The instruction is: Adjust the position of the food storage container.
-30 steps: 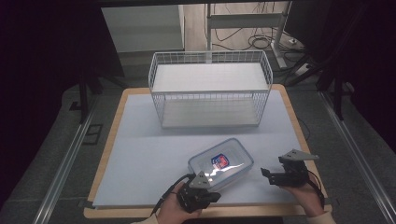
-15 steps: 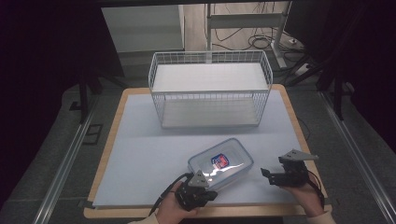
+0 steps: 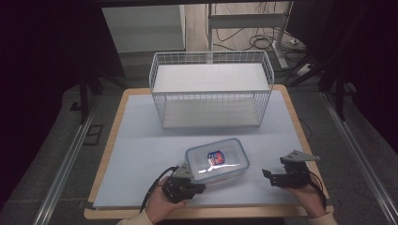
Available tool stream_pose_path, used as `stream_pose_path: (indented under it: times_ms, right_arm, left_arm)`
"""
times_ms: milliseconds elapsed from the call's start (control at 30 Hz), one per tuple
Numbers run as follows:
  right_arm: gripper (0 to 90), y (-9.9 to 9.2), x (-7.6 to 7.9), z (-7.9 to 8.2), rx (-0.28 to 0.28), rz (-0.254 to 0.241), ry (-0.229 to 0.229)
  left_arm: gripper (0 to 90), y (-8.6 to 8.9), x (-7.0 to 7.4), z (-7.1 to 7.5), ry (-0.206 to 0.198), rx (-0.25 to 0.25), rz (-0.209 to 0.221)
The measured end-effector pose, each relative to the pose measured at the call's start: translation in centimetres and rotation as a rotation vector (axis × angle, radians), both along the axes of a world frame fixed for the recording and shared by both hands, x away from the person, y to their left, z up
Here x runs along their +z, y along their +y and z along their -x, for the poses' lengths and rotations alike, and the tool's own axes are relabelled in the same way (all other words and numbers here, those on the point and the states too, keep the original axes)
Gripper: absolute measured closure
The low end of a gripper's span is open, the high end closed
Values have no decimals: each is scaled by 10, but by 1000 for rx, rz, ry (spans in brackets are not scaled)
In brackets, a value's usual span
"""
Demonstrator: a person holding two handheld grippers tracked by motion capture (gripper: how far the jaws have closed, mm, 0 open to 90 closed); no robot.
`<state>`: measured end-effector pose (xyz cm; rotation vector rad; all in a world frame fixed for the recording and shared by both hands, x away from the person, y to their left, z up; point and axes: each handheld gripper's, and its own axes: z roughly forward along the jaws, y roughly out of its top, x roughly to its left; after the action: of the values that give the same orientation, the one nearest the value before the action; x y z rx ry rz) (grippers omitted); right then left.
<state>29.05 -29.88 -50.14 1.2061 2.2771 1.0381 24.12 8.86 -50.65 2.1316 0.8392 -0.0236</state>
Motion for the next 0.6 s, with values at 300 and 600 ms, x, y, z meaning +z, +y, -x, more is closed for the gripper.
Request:
stream_pose_path:
  times_ms: [300,600]
  right_arm:
    - [130,0,0,0,1,4,1]
    - [130,0,0,0,-1,-3,-7]
  left_arm:
    - [900,20,-3,-15,17,59,3]
    - [900,27,2,-6,30,61,49]
